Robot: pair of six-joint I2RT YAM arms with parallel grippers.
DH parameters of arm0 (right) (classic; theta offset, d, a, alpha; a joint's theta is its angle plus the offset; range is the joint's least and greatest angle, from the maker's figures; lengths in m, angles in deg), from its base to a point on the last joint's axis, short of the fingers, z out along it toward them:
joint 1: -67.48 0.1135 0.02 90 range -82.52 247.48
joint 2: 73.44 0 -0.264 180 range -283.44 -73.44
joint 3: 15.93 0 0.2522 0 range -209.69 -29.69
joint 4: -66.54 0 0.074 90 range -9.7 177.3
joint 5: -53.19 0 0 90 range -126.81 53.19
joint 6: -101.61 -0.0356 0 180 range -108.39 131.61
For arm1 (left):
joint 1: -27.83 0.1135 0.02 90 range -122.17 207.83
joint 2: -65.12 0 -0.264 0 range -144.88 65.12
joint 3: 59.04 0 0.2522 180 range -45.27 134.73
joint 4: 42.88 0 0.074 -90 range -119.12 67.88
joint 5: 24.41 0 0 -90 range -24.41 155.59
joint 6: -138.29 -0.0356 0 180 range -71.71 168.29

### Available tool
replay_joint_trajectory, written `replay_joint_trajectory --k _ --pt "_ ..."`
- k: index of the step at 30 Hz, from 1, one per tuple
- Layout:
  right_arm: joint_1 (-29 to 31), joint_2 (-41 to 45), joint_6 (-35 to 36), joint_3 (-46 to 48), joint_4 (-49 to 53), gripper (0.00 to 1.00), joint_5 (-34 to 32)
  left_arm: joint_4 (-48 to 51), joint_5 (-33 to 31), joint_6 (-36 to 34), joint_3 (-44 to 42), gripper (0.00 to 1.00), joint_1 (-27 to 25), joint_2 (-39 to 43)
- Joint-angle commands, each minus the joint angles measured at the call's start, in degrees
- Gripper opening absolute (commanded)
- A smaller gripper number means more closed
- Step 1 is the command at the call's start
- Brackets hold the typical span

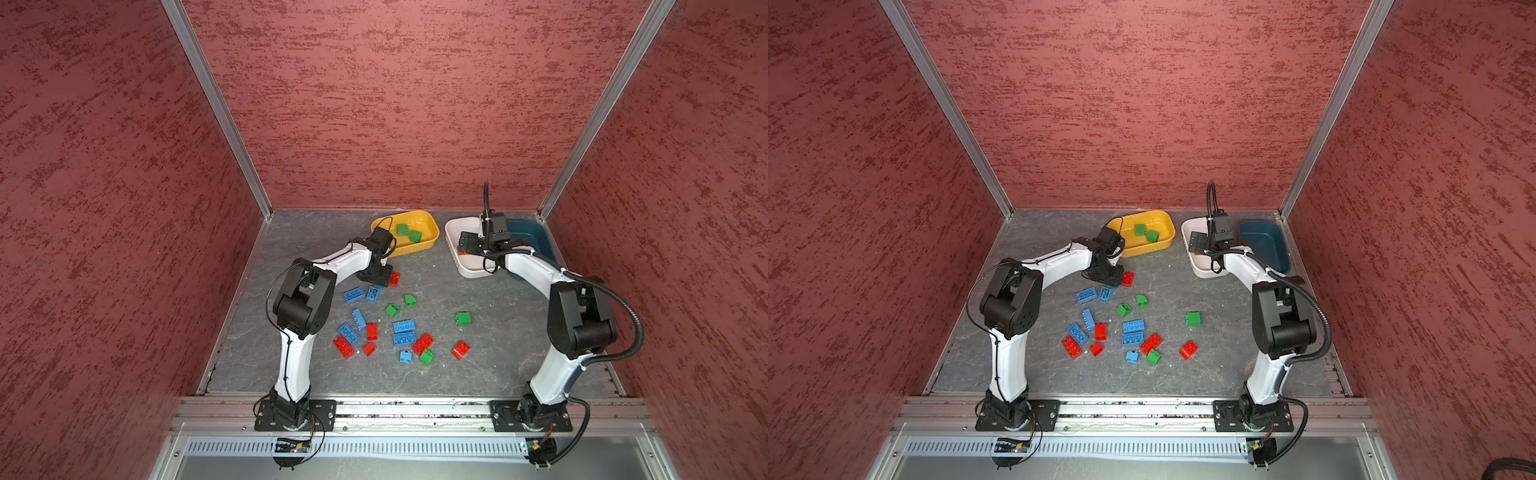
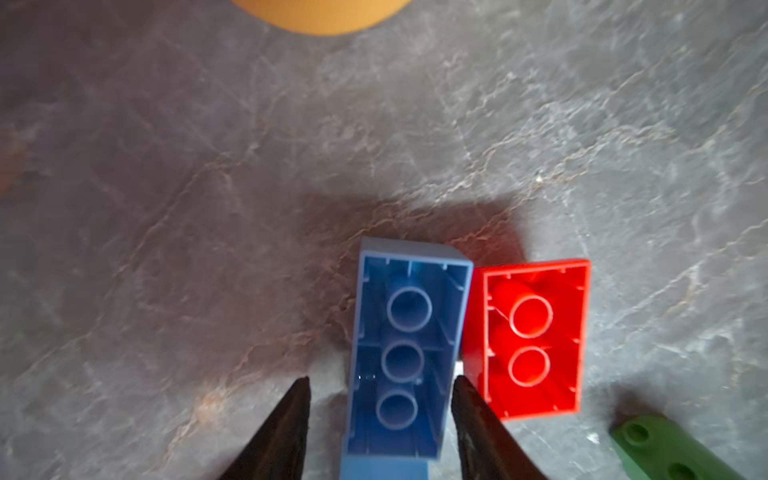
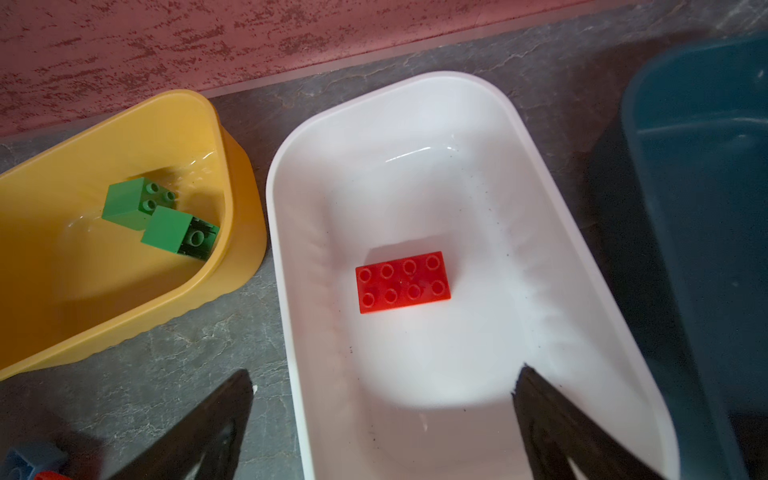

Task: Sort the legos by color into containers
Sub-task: 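Place the red brick into the white tub with the right gripper, then grasp a blue brick with the left gripper and lift it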

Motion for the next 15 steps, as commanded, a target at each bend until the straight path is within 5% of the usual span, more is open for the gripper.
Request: replay_joint_trajectory --k 1,4,15 --pt "-0.1 2.2 -0.6 0.6 -1.6 0.99 -0.2 0.1 0.5 -1.4 1.7 0.48 0.0 -1.5" --pt "-0.2 2.8 -0.9 0.7 -2.0 0.99 1.6 -0.5 0.3 -1.1 1.6 0.36 0.0 -1.7" --pt "0.1 8.0 -4.4 5.5 -7.4 0.99 11.3 -11.4 3.1 -0.6 -5.2 0.17 -0.2 8.5"
